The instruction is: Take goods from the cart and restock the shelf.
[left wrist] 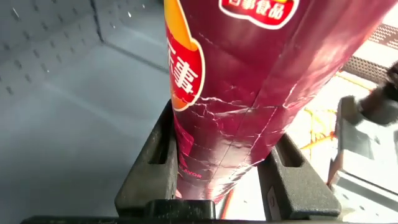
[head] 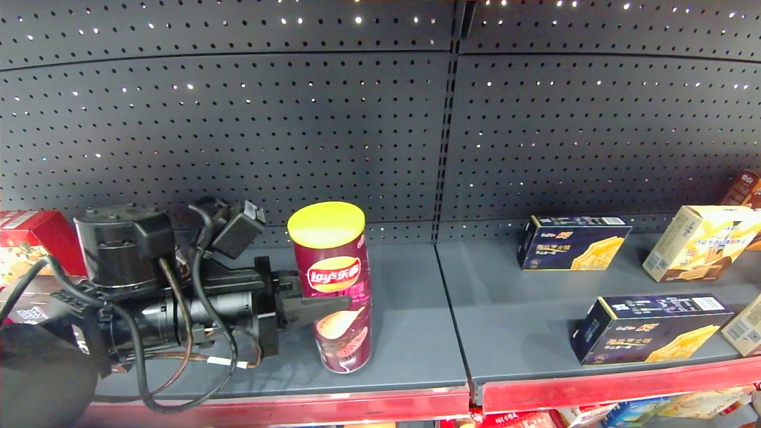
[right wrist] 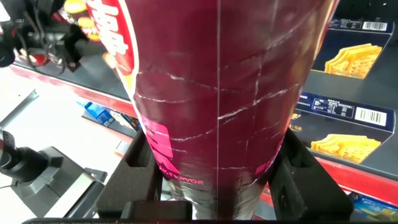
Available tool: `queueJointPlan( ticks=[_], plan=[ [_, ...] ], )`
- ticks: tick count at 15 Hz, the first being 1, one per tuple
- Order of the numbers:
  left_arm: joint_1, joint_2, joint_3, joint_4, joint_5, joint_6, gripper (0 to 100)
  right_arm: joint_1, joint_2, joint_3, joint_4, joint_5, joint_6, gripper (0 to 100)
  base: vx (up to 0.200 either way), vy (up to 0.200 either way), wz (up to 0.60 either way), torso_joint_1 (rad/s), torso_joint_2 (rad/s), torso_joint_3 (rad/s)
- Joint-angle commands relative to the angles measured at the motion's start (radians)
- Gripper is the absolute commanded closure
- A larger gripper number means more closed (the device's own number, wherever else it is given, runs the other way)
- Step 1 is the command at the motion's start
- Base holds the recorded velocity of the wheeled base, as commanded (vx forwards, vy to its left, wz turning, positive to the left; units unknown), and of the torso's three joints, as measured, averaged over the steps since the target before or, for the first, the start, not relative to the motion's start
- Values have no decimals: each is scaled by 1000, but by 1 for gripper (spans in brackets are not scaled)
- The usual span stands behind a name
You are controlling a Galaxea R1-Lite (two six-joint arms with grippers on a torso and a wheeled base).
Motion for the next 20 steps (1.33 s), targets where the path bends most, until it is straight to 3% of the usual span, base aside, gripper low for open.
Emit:
queueJointPlan(
  ticks=[1, 4, 9, 20],
  plan=[
    [11, -44, 51, -2, -1, 4, 100, -1, 0, -5, 0, 1, 0, 100, 0, 0, 0, 0, 0, 0],
    [51, -24, 48, -4, -2, 27, 100, -3, 0, -10, 0, 1, 0, 100, 0, 0, 0, 0, 0, 0],
    [76, 24, 31, -22, -6, 29, 100, -6, -9, -10, 1, 1, 0, 100, 0, 0, 0, 0, 0, 0],
    [67, 94, -15, -58, -6, 25, 100, -6, -11, -7, 1, -1, 0, 100, 0, 0, 0, 0, 0, 0]
  ],
)
